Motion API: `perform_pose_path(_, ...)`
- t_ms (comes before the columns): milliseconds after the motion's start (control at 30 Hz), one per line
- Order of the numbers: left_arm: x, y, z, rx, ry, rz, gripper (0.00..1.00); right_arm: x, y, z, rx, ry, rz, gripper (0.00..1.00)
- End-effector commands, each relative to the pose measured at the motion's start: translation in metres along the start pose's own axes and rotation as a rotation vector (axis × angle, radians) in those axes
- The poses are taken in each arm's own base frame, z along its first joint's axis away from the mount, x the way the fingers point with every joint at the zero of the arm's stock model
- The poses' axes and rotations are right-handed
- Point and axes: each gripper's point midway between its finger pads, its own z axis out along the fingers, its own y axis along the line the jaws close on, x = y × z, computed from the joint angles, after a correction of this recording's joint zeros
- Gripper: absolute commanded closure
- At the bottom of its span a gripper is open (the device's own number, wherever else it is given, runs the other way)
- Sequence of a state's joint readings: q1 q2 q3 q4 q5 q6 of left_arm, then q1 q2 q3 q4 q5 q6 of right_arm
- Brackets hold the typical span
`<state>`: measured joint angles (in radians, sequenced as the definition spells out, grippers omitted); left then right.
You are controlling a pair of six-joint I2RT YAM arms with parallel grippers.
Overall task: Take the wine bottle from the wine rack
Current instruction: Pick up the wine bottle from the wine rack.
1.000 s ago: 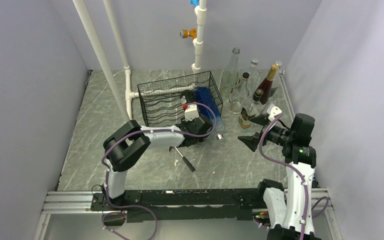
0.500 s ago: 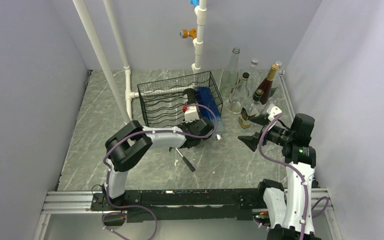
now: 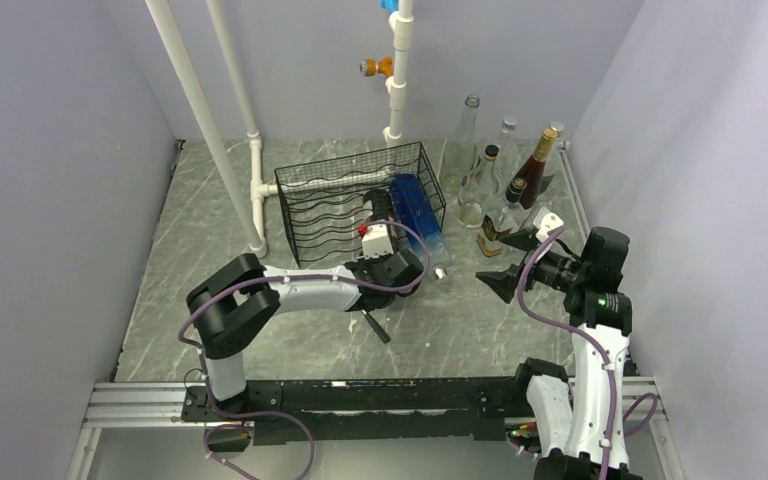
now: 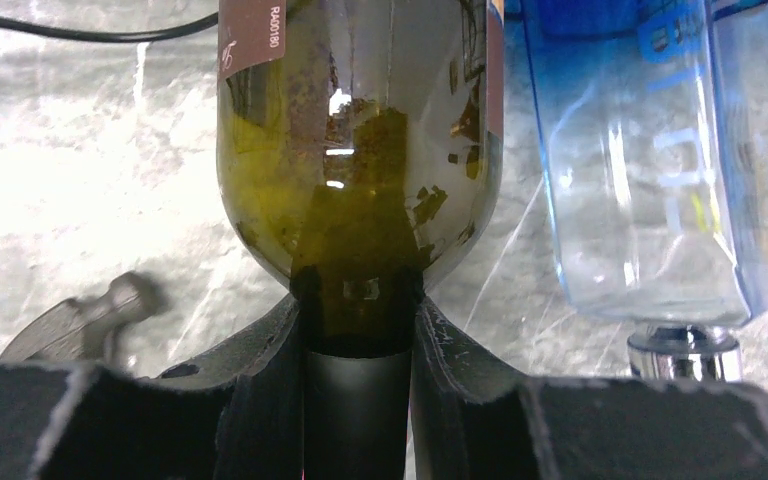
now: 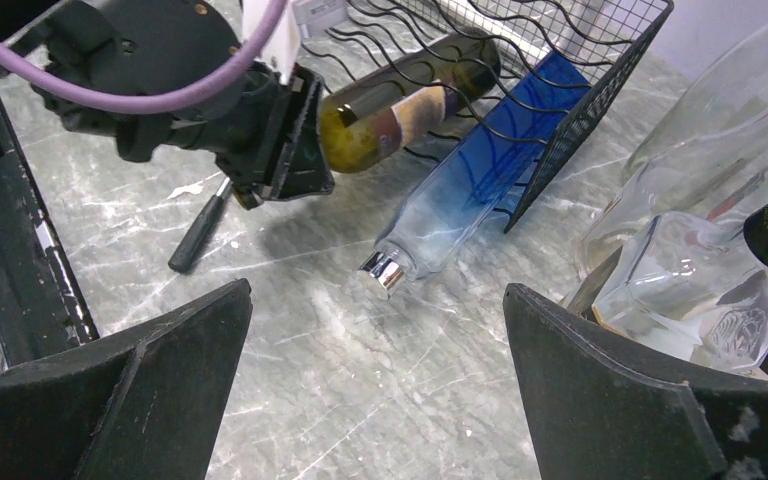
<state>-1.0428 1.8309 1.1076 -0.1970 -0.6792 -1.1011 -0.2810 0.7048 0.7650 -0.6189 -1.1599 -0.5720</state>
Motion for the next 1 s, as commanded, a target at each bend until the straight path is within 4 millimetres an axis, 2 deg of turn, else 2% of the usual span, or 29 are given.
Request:
perform_pose_path(0, -0.036, -0.004, -0.026, 0.031, -0.108, -0.085, 1.00, -0.004, -0.003, 0.000, 0.010, -0.013, -0.035, 0.00)
perform_pose_path(267, -0.033, -0.005, -0.050, 0.112, -0.093, -0.084, 1.00, -0.003, -0.004, 0.000, 0.013, -0.012, -0.037, 0.00)
perform_pose_path(767, -0.024, 0.004, -0.098, 0.240, -0.044, -0.068, 1.00, -0.003, -0.004, 0.000, 0.014, -0.013, -0.038, 0.00)
perform_pose_path(967, -0.014, 0.009, -0.114, 0.288, 0.003, -0.067, 1.00, -0.002, -0.004, 0.000, 0.015, -0.013, -0.037, 0.00)
